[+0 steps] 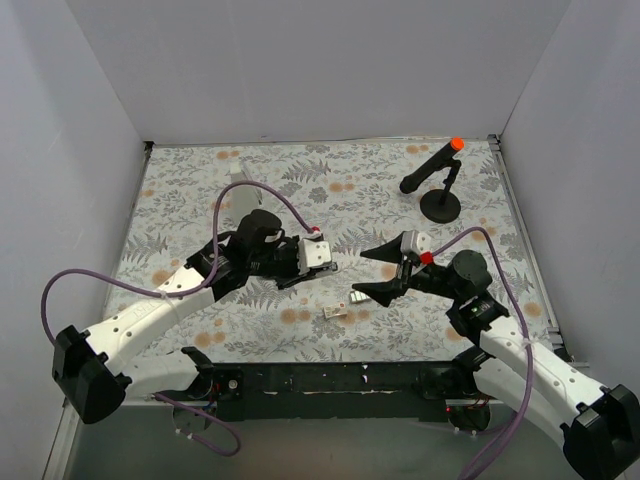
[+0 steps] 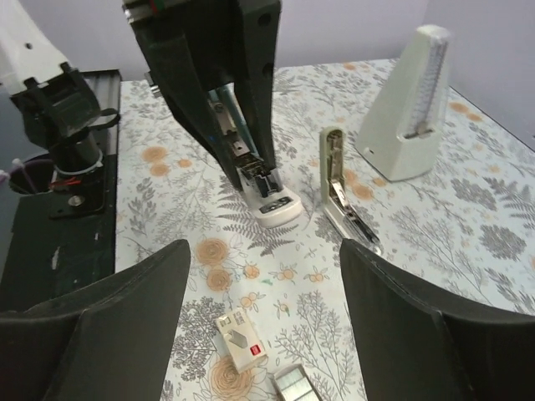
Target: Load the staples into the stapler
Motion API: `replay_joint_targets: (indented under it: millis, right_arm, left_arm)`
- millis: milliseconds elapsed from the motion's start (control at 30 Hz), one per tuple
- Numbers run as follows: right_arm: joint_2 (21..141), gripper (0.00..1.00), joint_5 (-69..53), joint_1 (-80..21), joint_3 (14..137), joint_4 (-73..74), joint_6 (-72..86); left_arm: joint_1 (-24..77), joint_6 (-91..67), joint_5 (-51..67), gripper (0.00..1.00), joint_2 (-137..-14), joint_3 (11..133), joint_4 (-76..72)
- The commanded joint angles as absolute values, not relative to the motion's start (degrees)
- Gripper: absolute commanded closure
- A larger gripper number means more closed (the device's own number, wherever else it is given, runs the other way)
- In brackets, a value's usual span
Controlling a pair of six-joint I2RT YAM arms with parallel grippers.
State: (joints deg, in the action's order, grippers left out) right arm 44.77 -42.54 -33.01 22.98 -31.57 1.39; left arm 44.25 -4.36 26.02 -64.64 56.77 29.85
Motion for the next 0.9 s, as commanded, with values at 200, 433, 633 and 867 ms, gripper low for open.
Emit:
replay_joint_targets:
  millis: [200,433,633,867]
  right_arm:
    - [35.3,0.19,-25.1,-33.0,17.4,-26.5,0.8]
    - [32.7,0.19,-23.8,-33.0,15.4,-25.7,0.2]
    - [32.8,0.2,-24.2,-32.9,14.6,-25.9,0.2]
    - [33.0,0.2,-24.6,-32.9,13.8,-26.7,0.2]
  left_arm:
    - [42.5,-0.4,16.5,1.0,-70.5,51.9,32.6]
    - [42.5,2.2,12.8,1.0,-82.6,56.0,36.2]
    - [42.5,3.1,9.3,1.0,-88.9,58.3,39.0]
    - [43.2,4.1,9.8,0.98,-90.4,57.6,39.6]
